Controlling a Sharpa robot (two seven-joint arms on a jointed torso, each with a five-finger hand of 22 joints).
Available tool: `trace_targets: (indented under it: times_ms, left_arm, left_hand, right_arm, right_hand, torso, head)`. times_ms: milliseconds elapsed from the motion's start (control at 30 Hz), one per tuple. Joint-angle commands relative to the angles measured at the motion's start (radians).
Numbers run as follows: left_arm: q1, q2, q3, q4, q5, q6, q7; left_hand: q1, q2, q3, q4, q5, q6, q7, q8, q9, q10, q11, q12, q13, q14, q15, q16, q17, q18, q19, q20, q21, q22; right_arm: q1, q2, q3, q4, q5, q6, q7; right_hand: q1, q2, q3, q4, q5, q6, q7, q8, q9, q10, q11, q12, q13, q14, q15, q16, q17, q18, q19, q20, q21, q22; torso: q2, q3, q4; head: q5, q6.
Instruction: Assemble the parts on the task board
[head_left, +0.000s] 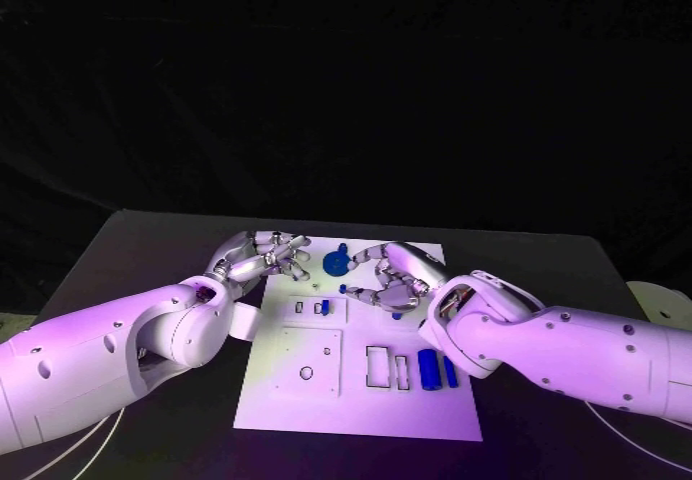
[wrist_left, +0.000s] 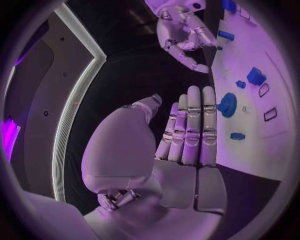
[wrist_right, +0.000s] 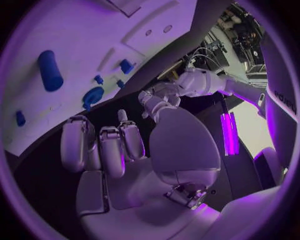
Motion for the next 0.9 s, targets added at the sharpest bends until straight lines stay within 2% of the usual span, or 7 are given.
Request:
trace_targets:
  times_ms: [33,167,333,367,567,700,900]
  left_arm:
    - [0.015,0.013,0.001,-0.023,-0.211,0.088,-0.127]
    - [0.044,0.037,0.002,-0.064,-0.369,0.19,-0.247]
    - [0.08,0.063,0.002,-0.089,-0.542,0.291,-0.357]
    - [0.091,0.071,0.002,-0.095,-0.579,0.322,-0.39]
    - [0.139,0.112,0.001,-0.12,-0.763,0.445,-0.545]
    - [0.161,0.145,-0.002,-0.133,-0.848,0.469,-0.643]
    - [0.178,0.188,-0.014,-0.155,-0.909,0.501,-0.76]
  left_hand:
    - [-0.045,0.013,-0.033,0.028,-0.004,-0.017,-0.024,0.05,0.04,-0.013,-0.017,0.139,0.113,0.077,-0.024,0.338,0.263,0.001,0.054,-0.04,0.15,0.088]
    - [-0.045,0.044,-0.056,0.046,-0.007,-0.102,-0.018,0.17,0.128,-0.175,-0.014,0.396,0.319,0.154,-0.032,0.739,0.728,-0.003,0.053,-0.04,0.377,0.23]
    - [-0.026,0.064,-0.04,0.032,-0.007,-0.123,-0.027,0.226,0.163,-0.207,-0.019,0.484,0.375,0.18,-0.029,0.802,0.827,-0.02,0.099,-0.045,0.521,0.43]
    - [0.023,0.075,-0.009,0.012,-0.007,-0.12,-0.039,0.253,0.178,-0.204,-0.033,0.524,0.399,0.223,-0.045,0.853,0.919,-0.044,0.193,-0.061,0.625,0.591]
    - [-0.018,0.071,0.011,0.037,-0.005,-0.151,-0.045,0.306,0.212,-0.229,-0.036,0.604,0.448,0.247,-0.049,0.88,0.977,-0.049,0.232,-0.07,0.639,0.605]
    - [-0.111,0.057,-0.02,0.037,-0.007,-0.134,-0.068,0.393,0.268,-0.133,-0.056,0.819,0.656,0.274,-0.064,0.922,1.058,-0.081,0.298,-0.084,0.741,0.792]
    - [-0.196,0.054,-0.071,0.039,-0.009,-0.14,-0.085,0.464,0.323,-0.059,-0.071,0.97,0.825,0.284,-0.077,0.94,1.095,-0.085,0.299,-0.095,0.762,0.823]
  right_arm:
    - [0.025,-0.04,0.002,0.024,0.241,0.002,0.136]
    - [0.065,-0.101,0.004,0.039,0.364,0.026,0.158]
    - [0.091,-0.145,0.004,0.035,0.426,0.04,0.161]
    - [0.095,-0.154,0.004,0.033,0.436,0.042,0.161]
    - [0.106,-0.185,0.004,0.022,0.463,0.051,0.154]
    - [0.109,-0.194,0.004,0.015,0.469,0.056,0.148]
    - [0.11,-0.199,0.004,0.007,0.472,0.061,0.138]
  right_hand:
    - [0.011,0.003,0.002,-0.003,0.009,0.003,0.0,0.006,0.001,-0.009,0.0,-0.007,0.054,0.065,0.007,-0.005,0.106,0.007,-0.008,-0.001,-0.007,0.037]
    - [0.014,0.008,0.002,-0.002,0.02,0.005,0.0,0.008,0.003,-0.008,-0.001,-0.006,0.055,0.065,0.007,-0.005,0.106,0.007,-0.008,-0.001,-0.007,0.038]
    - [0.015,0.008,0.002,-0.002,0.021,0.006,0.0,0.009,0.003,-0.007,-0.001,-0.005,0.056,0.065,0.007,-0.005,0.108,0.006,-0.006,-0.001,-0.005,0.04]
    - [0.015,0.009,0.002,-0.002,0.022,0.007,0.0,0.009,0.003,-0.007,-0.001,-0.006,0.056,0.065,0.006,-0.005,0.107,0.006,-0.006,-0.001,-0.005,0.039]
    - [0.014,0.009,0.002,-0.001,0.024,0.009,-0.001,0.011,0.004,-0.007,-0.001,-0.006,0.055,0.065,0.006,-0.005,0.107,0.007,-0.007,-0.001,-0.006,0.039]
    - [0.014,0.009,0.001,0.0,0.025,0.01,-0.001,0.012,0.004,-0.007,-0.001,-0.006,0.055,0.065,0.006,-0.006,0.106,0.007,-0.007,-0.001,-0.006,0.039]
    - [0.013,0.009,0.0,0.0,0.025,0.011,-0.001,0.013,0.005,-0.007,-0.002,-0.006,0.055,0.065,0.006,-0.005,0.107,0.007,-0.007,-0.001,-0.006,0.039]
  torso:
    - [-0.013,0.0032,-0.0062]
    - [-0.023,0.0066,-0.0099]
    - [-0.032,0.0087,-0.0148]
    - [-0.033,0.0088,-0.0154]
    - [-0.04,0.0137,-0.0162]
    - [-0.043,0.0162,-0.017]
    - [-0.045,0.0193,-0.0166]
  head:
    - [0.006,-0.004]
    - [0.009,-0.005]
    - [0.014,-0.012]
    - [0.016,-0.013]
    - [0.025,-0.019]
    - [0.029,-0.021]
    - [0.027,-0.026]
